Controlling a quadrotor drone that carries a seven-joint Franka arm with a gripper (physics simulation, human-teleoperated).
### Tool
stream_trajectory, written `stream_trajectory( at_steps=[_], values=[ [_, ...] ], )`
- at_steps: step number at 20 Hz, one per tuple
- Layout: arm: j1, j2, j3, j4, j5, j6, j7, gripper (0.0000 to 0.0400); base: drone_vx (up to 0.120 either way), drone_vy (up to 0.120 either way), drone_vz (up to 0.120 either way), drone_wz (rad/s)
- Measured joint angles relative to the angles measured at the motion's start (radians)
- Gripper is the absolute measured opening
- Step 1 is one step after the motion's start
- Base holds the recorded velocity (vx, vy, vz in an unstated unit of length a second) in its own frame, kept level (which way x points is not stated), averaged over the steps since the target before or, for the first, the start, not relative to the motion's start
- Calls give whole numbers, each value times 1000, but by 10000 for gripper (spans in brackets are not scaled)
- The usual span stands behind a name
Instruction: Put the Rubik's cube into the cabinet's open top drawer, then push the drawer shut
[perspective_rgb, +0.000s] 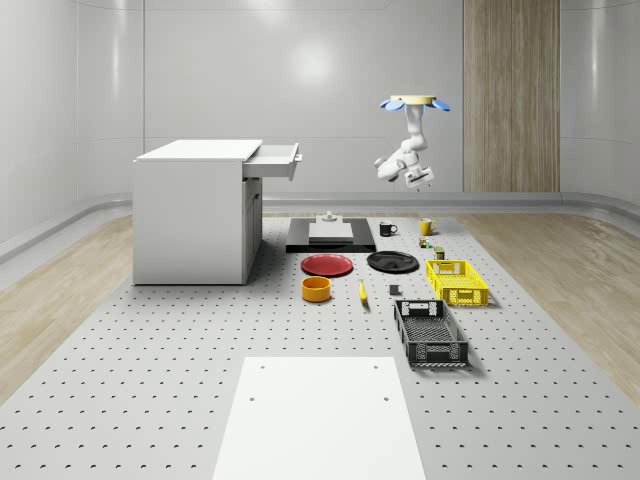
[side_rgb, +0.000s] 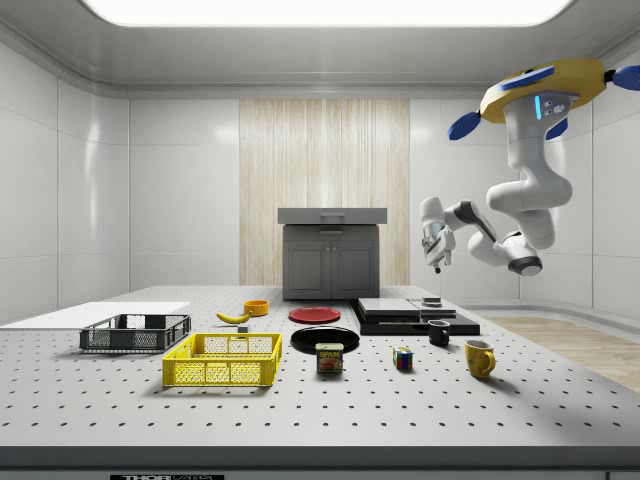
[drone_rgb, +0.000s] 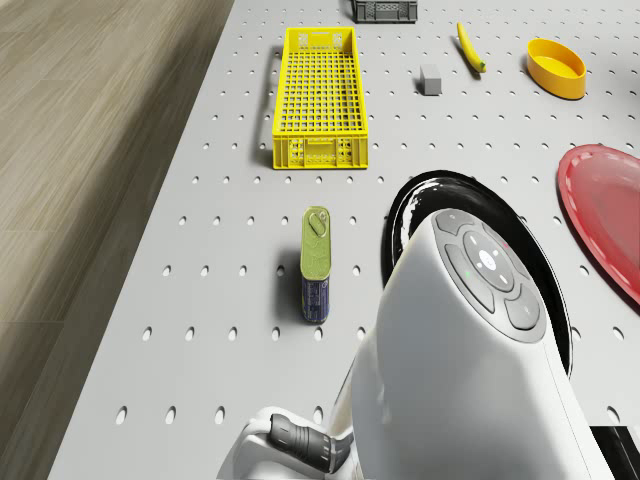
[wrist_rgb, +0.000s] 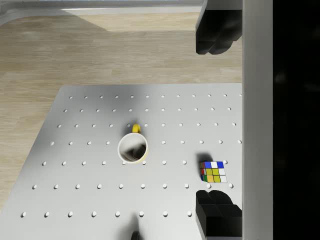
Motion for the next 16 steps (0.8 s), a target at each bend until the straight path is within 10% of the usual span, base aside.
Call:
stream_trajectory(
  at_steps=[7,16],
  values=[
    [-191,-69,94,-38,-113,-79,125,400,120,0,-120,0],
    [-272,-129,138,-42,-121,-78,183,400,120,-67,-120,0]
  ],
)
